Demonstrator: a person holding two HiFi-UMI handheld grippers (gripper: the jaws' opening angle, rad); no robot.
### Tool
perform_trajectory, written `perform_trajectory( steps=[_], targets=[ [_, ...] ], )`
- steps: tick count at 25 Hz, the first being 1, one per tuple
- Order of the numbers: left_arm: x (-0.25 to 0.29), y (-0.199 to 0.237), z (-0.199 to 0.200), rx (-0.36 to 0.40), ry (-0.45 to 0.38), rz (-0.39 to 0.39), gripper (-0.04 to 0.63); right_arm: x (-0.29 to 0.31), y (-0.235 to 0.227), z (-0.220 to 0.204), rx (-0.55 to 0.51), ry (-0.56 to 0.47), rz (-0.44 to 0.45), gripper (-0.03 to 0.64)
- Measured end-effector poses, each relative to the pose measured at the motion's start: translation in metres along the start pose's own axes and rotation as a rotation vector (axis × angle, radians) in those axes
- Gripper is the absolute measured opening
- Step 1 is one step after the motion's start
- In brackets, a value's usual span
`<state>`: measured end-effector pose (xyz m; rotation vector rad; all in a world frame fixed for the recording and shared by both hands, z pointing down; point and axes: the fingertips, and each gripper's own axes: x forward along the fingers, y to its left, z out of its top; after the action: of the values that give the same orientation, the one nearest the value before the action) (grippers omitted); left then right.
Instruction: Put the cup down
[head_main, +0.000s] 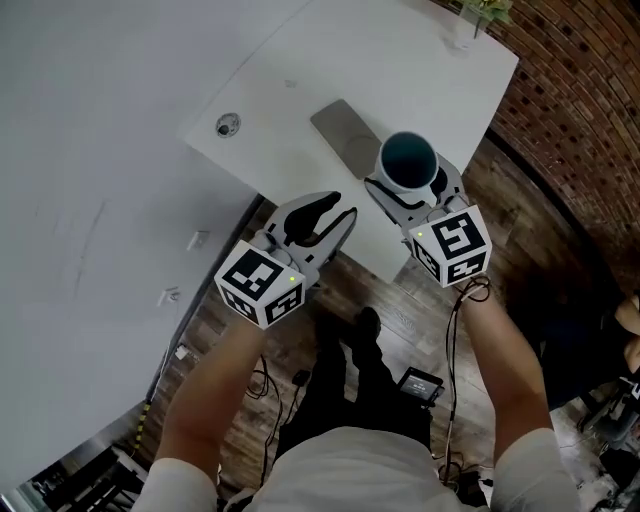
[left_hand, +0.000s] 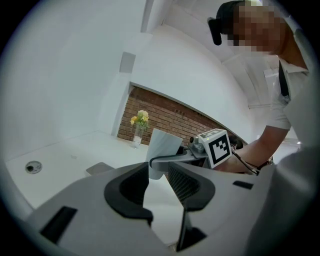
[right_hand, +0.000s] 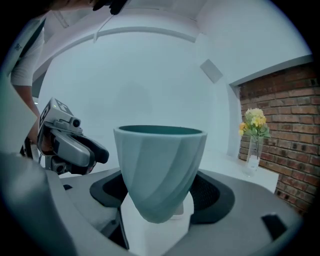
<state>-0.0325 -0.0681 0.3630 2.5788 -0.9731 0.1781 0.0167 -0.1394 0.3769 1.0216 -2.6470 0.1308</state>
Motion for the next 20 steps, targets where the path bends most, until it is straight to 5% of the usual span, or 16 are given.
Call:
perform_trajectory(
  steps=[20],
  targets=[
    [-0.007,0.019,-0.021,-0.015,0.044,0.056,0.120,0.075,0.007,-0.024,-0.035,0.046,0.004,0.376]
  ],
)
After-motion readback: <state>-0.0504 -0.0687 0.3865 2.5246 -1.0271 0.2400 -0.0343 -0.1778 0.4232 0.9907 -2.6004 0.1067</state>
